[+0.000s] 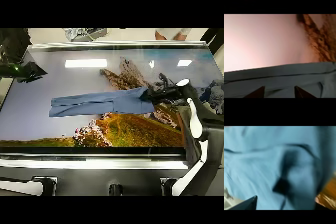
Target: Fold the shirts.
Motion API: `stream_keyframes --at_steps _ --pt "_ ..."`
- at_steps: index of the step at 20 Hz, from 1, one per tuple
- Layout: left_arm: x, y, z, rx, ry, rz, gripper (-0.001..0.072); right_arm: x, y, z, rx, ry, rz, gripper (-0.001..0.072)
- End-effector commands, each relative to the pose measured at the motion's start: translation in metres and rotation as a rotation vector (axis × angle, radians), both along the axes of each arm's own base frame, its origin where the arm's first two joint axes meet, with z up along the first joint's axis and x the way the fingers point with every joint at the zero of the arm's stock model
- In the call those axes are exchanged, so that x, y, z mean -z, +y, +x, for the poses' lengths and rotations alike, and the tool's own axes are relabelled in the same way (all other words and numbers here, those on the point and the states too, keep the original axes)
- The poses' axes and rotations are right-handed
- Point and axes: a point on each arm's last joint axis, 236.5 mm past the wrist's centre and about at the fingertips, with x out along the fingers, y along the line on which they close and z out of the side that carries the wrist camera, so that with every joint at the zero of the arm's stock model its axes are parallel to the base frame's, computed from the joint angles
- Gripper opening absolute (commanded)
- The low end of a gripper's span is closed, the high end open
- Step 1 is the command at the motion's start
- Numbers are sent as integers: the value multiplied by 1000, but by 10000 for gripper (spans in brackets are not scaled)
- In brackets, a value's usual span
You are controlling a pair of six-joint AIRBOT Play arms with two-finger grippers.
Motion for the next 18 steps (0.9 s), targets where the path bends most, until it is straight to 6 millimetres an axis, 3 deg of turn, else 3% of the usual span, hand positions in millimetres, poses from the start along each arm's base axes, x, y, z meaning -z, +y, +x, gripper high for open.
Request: stream_keyframes --at_steps 1,2,3,4,8,11,14,18 --pt "-17 -49 -16 107 -9 -3 467 8 35 5 35 29 1 272" --pt "-11 -68 -21 163 2 4 383 2 43 2 20 32 20 54" --pt "-2 -89 -26 244 -2 27 163 -10 51 0 -12 3 44 39" --pt "11 -110 -33 317 8 42 30 -29 59 -5 -66 -36 69 39" --pt "83 -215 -81 475 141 -45 31 -109 56 -33 -195 -147 13 38" --pt "135 -268 -110 500 167 -47 30 -170 50 -64 -263 -219 -43 38" --pt "155 -313 -118 467 191 -145 29 -204 33 -100 -294 -214 -148 39" --pt "177 -370 -125 381 311 -368 29 -235 14 -141 -320 -204 -256 39"
